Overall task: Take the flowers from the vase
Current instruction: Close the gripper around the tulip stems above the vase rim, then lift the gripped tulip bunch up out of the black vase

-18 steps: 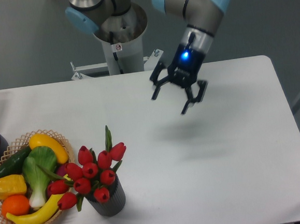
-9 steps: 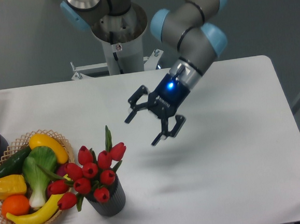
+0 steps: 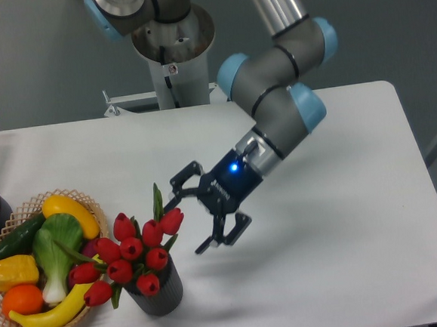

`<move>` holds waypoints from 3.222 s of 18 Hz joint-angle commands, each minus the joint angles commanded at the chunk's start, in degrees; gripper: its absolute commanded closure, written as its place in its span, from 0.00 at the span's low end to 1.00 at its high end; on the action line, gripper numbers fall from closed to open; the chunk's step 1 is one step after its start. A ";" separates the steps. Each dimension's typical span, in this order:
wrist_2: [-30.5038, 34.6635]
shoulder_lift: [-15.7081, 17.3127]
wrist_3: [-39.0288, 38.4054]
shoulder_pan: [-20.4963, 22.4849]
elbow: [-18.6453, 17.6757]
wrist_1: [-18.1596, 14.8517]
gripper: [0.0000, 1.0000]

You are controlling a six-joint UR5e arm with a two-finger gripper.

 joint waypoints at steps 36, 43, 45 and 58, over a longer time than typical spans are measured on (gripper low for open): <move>-3.43 1.49 -4.22 -2.99 2.99 0.79 1.00; -4.48 3.51 -10.81 -3.17 5.54 0.79 1.00; -5.10 3.60 -14.31 -3.25 7.20 0.79 1.00; -6.24 6.59 -22.24 -2.38 10.81 0.79 1.00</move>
